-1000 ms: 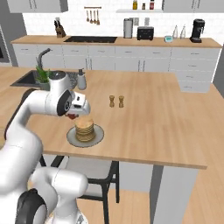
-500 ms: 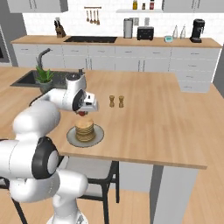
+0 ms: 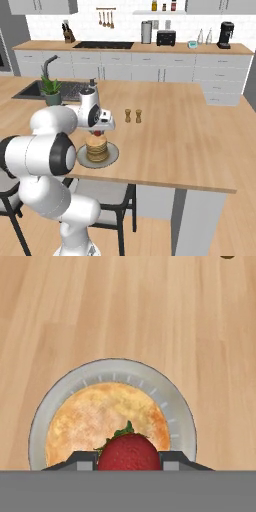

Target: Take the strawberry from the fridge and place it on top of the pancake, located on the dining counter.

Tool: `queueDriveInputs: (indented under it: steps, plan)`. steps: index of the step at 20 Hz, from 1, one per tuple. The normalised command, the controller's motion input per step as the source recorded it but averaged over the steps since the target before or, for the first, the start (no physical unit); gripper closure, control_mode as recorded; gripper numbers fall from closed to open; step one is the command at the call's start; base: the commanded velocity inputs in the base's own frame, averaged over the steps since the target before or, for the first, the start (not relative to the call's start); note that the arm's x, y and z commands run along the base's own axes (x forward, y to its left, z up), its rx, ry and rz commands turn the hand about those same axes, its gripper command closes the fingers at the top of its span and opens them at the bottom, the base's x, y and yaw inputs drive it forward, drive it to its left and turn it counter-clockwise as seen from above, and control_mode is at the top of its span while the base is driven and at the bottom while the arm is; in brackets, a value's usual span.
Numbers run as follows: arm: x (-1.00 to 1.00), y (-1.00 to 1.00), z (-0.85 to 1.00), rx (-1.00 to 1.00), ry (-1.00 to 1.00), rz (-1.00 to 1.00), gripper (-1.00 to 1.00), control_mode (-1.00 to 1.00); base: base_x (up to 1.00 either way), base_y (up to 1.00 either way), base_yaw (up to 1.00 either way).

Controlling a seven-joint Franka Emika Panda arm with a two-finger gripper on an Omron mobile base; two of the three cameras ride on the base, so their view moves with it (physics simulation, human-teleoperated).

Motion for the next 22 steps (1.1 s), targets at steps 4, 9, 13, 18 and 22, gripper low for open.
queueDriveInputs:
  steps: [4, 9, 13, 18, 22]
  plan:
    - [-0.29, 0.06, -0.06, 0.00, 0.00, 0.00, 1.00, -1.00, 0.00, 0.00, 0.00]
    - [-0.02, 0.15, -0.10, 0.00, 0.00, 0.00, 1.00, -1.00, 0.00, 0.00, 0.00]
    - [0.39, 0.00, -0.01, 0.00, 0.00, 0.00, 1.00, -1.00, 0.00, 0.00, 0.00]
    - [0.03, 0.00, -0.21, 0.00, 0.00, 0.00, 1.00, -1.00, 0.00, 0.00, 0.00]
    - [0.00, 0.00, -0.17, 0.00, 0.00, 0.00, 1.00, -1.00, 0.00, 0.00, 0.00]
